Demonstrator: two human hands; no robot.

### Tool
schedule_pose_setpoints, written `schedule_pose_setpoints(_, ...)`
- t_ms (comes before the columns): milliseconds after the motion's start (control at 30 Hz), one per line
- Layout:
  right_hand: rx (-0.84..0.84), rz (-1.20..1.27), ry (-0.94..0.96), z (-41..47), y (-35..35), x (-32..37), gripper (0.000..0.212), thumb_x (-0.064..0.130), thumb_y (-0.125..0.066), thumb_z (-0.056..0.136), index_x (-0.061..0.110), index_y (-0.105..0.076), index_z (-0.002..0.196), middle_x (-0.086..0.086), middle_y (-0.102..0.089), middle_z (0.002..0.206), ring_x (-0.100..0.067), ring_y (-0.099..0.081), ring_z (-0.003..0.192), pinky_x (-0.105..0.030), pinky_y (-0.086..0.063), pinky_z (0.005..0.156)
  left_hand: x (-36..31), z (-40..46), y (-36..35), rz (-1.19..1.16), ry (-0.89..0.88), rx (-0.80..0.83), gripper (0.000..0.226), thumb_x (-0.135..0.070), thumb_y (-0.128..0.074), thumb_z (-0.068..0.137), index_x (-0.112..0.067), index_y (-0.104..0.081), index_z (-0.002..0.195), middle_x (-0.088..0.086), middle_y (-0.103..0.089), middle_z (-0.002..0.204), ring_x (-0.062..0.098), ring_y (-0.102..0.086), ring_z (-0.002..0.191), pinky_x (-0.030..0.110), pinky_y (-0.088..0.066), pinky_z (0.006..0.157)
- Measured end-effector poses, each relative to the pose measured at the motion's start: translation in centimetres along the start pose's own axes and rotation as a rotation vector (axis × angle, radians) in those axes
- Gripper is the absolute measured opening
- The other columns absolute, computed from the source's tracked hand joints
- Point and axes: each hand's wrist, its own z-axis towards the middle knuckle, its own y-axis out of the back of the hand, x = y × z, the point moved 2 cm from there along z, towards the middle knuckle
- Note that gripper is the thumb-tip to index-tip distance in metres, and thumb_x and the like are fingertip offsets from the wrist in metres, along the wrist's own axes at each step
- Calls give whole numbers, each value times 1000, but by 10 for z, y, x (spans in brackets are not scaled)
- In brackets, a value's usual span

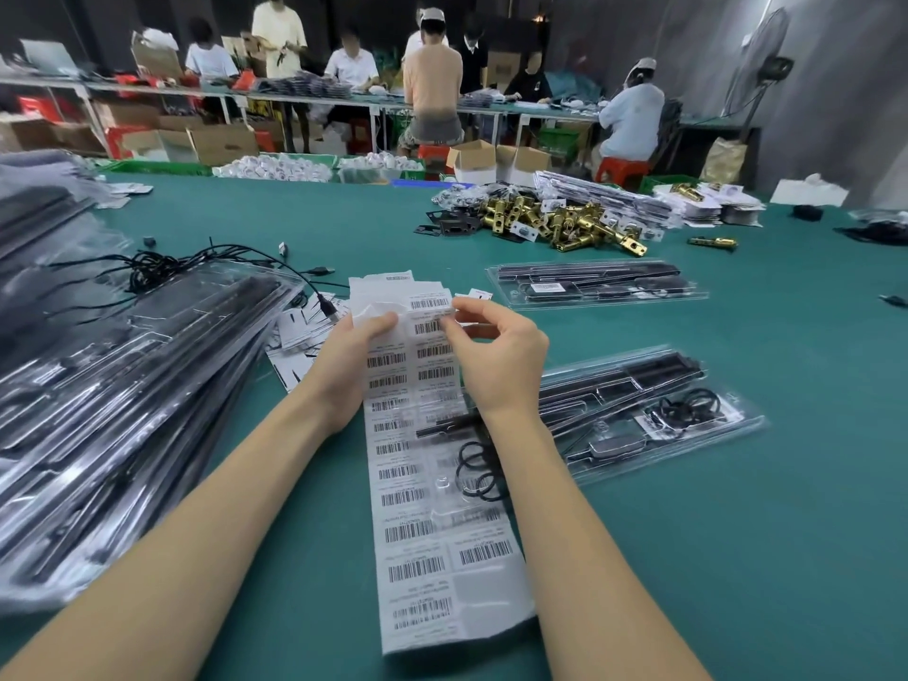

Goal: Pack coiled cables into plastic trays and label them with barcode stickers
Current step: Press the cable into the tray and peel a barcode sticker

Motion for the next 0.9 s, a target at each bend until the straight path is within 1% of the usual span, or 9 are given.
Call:
schedule_pose_setpoints(200, -30, -69, 83, -2, -1, 2, 14, 17, -77, 87, 12, -79, 100, 3, -77, 89, -7, -71, 77, -25, -59, 75, 0, 0, -1, 3, 27, -11, 24, -23, -44, 103, -21, -68, 111, 8, -75, 112, 25, -73, 97, 41, -58, 74)
schedule_pose_setpoints(267, -19, -78, 101, -1, -1, 2, 12, 16, -77, 87, 12, -79, 98, 4, -76, 88, -6, -70, 76, -23, -59, 73, 0, 0, 0, 14, 37, -13, 25, -24, -45, 103, -21, -69, 109, 9, -74, 112, 26, -73, 98, 44, -57, 77)
schedule_pose_setpoints(333, 4, -73, 109, 0, 0, 1, 8, 17, -77, 86, 13, -78, 93, 6, -75, 86, -4, -69, 73, -18, -57, 70, 0, 0, 1, 29, 51, -13, 26, -24, -45, 103, -19, -69, 111, 10, -74, 113, 29, -71, 102, 48, -56, 85)
schedule_pose_setpoints(433, 53, -87, 96, 5, 2, -2, 3, 18, -76, 87, 18, -77, 89, 10, -74, 84, -3, -68, 70, -21, -58, 70, -2, 0, 2, 71, 51, -25, 26, -25, -46, 103, -16, -66, 115, 10, -74, 114, 31, -70, 106, 51, -54, 90)
schedule_pose_setpoints(500, 66, -90, 84, 9, 4, -3, 5, 18, -76, 87, 21, -78, 90, 12, -74, 84, -2, -68, 69, -23, -59, 72, -4, -1, 2, 89, 31, -29, 23, -24, -48, 102, -19, -69, 109, 8, -75, 111, 29, -71, 103, 50, -54, 88)
schedule_pose_setpoints(600, 78, -97, 90, 12, 7, -3, 7, 19, -76, 86, 23, -80, 90, 16, -72, 81, 0, -68, 69, -23, -59, 72, -5, -2, 2, 105, 13, -40, 26, -24, -49, 101, -25, -74, 95, 6, -76, 106, 23, -73, 94, 45, -53, 82)
schedule_pose_setpoints(700, 71, -134, 98, 10, 7, -3, 5, 21, -76, 86, 23, -80, 89, 14, -74, 84, -1, -67, 68, -27, -59, 69, -5, -1, 1, 117, 19, -52, 18, -24, -50, 101, -21, -68, 104, 5, -76, 107, 22, -72, 94, 46, -52, 83)
schedule_pose_setpoints(800, 75, -177, 101, 9, 6, -2, 5, 23, -74, 87, 25, -79, 88, 12, -74, 88, -3, -66, 67, -32, -59, 69, -5, -1, 1, 103, 32, -65, 18, -22, -50, 102, -18, -65, 110, 6, -76, 106, 22, -73, 93, 44, -53, 80)
schedule_pose_setpoints(900, 179, -199, 125, 9, 9, 0, 3, 26, -73, 88, 29, -74, 88, 12, -69, 97, -8, -65, 72, -33, -57, 77, -5, 1, 1, 74, 81, -102, 15, -20, -50, 102, -17, -64, 105, 4, -77, 97, 22, -74, 87, 42, -54, 77)
